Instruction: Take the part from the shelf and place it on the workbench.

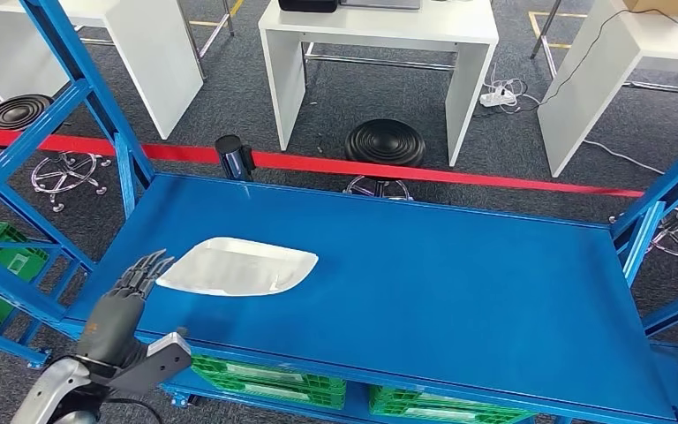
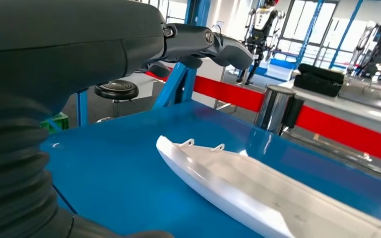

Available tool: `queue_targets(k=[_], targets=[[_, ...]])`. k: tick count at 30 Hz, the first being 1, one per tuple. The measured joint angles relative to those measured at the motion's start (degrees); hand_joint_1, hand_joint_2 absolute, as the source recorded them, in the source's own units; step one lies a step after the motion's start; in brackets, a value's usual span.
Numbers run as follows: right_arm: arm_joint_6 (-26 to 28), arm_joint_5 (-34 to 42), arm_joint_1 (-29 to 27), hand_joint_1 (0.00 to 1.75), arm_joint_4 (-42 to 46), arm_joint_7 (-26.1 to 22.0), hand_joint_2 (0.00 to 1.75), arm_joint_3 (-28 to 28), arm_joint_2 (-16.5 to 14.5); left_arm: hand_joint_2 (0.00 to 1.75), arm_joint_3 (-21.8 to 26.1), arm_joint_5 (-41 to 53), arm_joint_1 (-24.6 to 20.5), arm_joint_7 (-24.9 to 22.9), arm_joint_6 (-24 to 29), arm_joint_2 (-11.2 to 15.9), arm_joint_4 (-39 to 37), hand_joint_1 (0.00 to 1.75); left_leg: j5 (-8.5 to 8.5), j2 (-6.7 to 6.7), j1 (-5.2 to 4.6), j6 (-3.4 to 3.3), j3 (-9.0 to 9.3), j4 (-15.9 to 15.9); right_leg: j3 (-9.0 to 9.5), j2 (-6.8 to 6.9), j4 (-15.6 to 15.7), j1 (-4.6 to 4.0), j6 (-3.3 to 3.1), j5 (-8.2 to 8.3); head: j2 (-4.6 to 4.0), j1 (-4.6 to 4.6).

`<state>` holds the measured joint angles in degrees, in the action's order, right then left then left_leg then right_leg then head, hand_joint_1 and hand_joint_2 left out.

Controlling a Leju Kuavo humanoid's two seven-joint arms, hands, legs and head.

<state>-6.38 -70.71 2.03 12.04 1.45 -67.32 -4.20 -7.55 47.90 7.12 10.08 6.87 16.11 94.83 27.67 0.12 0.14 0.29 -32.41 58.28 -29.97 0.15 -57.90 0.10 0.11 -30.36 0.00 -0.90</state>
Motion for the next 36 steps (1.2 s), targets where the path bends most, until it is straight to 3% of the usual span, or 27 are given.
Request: queue_targets(k=[6,19,36], targets=[[-0.37,-0.77,0.05,0.00,0.00,-1.70,0.00,0.00,0.02,1.75,-0.72,-0.28,-5.77,1.14,-0.27,0.00,-7.97,0.00,-0.02,-0.01,0.00,0.03,0.06,0.00,0.08,-0.02,0.00,-0.01,-0.01,0.01,0.00,0.00],[-0.69,-1.67,0.09,0.00,0.00,-2.22,0.00,0.05,0.07,1.75,-2.50,0.21,-9.65,1.83,0.37,-0.40,-14.74,0.00,0.03,-0.02,0.00,0.08,0.07,0.00,0.04,-0.03,0.00,0.00,-0.02,-0.01,0.00,0.00],[-1.01,-2.79,0.25,0.00,0.00,-3.15,0.00,0.20,0.28,1.75,-10.45,0.96,-19.65,3.97,3.75,-4.03,-26.45,0.00,0.02,-0.02,0.00,0.08,0.09,0.00,0.11,-0.04,0.00,0.00,-0.02,0.00,0.00,0.00]])
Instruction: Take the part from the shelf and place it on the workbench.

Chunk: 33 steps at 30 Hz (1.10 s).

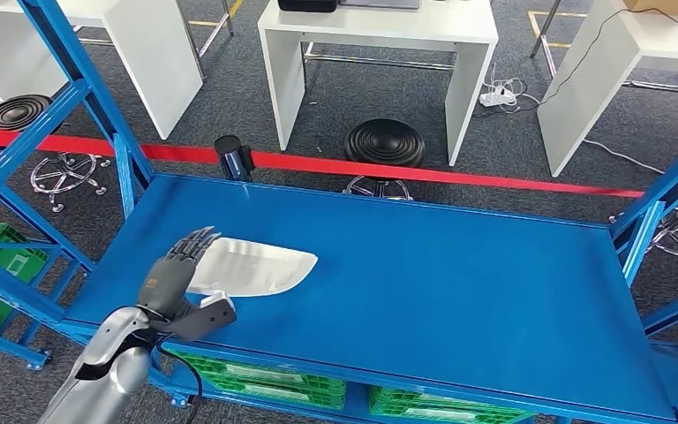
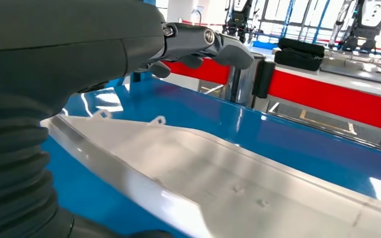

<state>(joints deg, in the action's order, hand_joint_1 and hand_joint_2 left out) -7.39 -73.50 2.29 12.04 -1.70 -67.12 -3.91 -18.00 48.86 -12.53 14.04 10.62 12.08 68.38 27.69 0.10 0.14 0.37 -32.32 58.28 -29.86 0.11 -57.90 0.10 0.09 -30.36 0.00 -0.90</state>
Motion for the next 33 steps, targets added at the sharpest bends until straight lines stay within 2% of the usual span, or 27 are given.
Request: queue_targets(k=[16,20,33], targets=[[0.35,0.90,-0.01,0.00,0.00,-0.03,0.00,-0.02,-0.02,1.75,-4.37,-1.91,-5.50,0.79,0.55,-2.66,-8.07,0.00,0.00,-0.01,0.00,0.00,0.01,0.00,0.01,-0.02,0.00,0.00,0.00,0.00,0.00,0.00],[0.35,0.96,-0.01,0.00,0.00,-0.09,0.00,-0.02,-0.02,1.75,-5.08,-1.99,-5.59,0.21,0.70,-2.73,-9.03,1.75,0.00,-0.01,0.00,0.00,0.01,0.00,0.01,-0.02,0.00,0.00,0.00,0.00,0.00,0.00],[0.44,1.07,-0.10,0.00,0.00,-0.86,0.00,-0.13,-0.02,1.75,-5.46,-2.09,-4.61,-0.47,0.26,-1.28,-9.31,1.75,0.00,0.00,0.00,0.00,0.02,-0.03,0.03,0.00,0.00,-0.01,-0.01,-0.01,0.00,0.00]])
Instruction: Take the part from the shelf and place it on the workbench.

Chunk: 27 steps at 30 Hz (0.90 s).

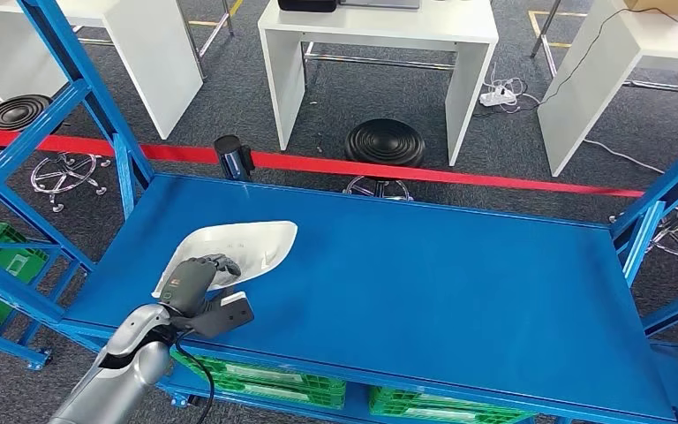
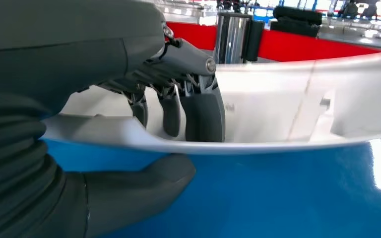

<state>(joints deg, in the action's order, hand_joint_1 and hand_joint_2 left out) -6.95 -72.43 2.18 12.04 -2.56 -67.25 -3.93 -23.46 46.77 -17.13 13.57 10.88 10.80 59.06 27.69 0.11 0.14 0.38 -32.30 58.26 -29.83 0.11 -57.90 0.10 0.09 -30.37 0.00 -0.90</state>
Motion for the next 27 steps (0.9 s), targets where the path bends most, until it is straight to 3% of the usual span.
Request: queue_targets(k=[19,27], targets=[[0.35,-0.75,0.03,0.00,0.00,-0.19,0.00,-0.01,0.00,1.75,0.31,0.10,1.87,1.45,1.56,0.78,4.41,1.75,0.00,0.00,0.00,0.00,0.15,-0.03,0.15,0.01,0.00,0.00,0.00,-0.01,0.00,0.00],[0.42,-1.20,0.06,0.00,0.00,-0.80,0.00,-0.01,0.02,1.75,1.86,-9.67,6.24,9.48,2.81,0.50,17.58,1.75,0.02,0.00,0.00,0.00,0.11,-0.03,0.10,0.00,0.00,0.01,-0.01,-0.01,0.00,0.00]])
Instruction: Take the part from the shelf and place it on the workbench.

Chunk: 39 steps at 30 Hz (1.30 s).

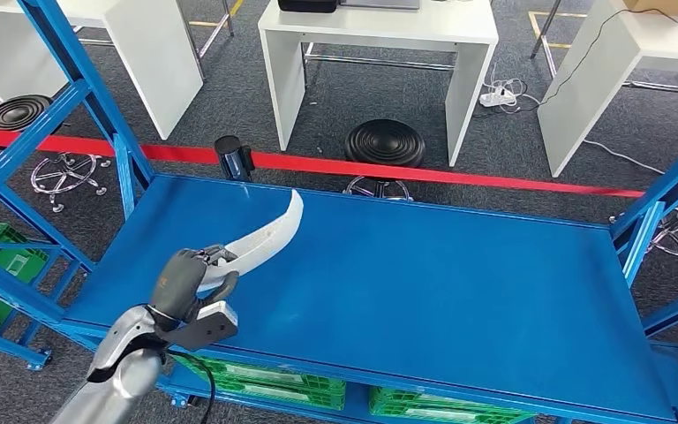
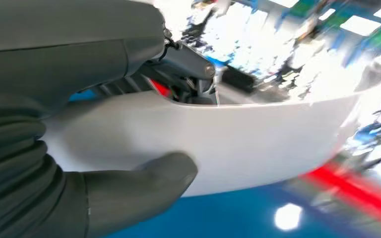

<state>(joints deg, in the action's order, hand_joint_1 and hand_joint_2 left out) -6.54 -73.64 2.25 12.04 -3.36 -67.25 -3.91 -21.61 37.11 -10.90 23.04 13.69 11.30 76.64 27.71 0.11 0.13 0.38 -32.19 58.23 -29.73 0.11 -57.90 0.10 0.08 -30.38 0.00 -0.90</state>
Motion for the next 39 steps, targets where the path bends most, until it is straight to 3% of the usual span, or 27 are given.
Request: queue_targets(k=[5,12,23,37,39], targets=[[0.31,-0.26,0.07,0.00,0.00,-0.57,0.00,0.00,-0.01,1.75,-0.12,-9.60,2.84,6.44,-2.30,-1.59,11.59,1.75,0.04,0.00,-0.01,0.02,0.00,0.00,0.00,-0.01,0.01,0.01,0.01,0.00,0.00,0.00],[0.21,-0.62,0.24,0.00,0.00,-0.98,0.00,0.00,0.00,1.75,-1.31,-17.85,5.76,12.12,-6.90,-3.13,20.92,1.75,0.04,0.00,0.00,0.03,0.02,0.00,0.01,0.01,0.02,0.00,0.01,-0.01,0.00,0.00],[0.17,-0.98,0.74,0.00,0.00,-1.38,0.00,0.00,-0.02,1.75,-4.36,-42.72,9.66,16.70,-25.85,-7.30,25.74,1.75,0.05,0.00,-0.01,0.02,0.02,0.00,0.01,-0.01,0.03,0.03,0.04,-0.03,0.00,0.00],[0.10,-1.72,0.85,0.00,0.00,-1.36,0.00,0.06,0.00,1.75,-5.10,-44.49,11.32,17.07,-31.01,-11.32,30.36,1.75,0.06,0.00,-0.01,0.02,0.03,0.00,0.03,0.00,0.03,0.02,0.05,-0.04,0.00,0.00],[0.11,-1.69,0.87,0.00,0.00,-1.38,0.00,0.06,-0.02,1.75,-5.10,-44.49,11.48,17.07,-31.04,-11.62,30.66,1.75,0.17,0.02,-0.16,-0.30,-0.01,0.12,0.10,0.04,0.29,0.27,0.26,0.07,0.00,-0.02]])
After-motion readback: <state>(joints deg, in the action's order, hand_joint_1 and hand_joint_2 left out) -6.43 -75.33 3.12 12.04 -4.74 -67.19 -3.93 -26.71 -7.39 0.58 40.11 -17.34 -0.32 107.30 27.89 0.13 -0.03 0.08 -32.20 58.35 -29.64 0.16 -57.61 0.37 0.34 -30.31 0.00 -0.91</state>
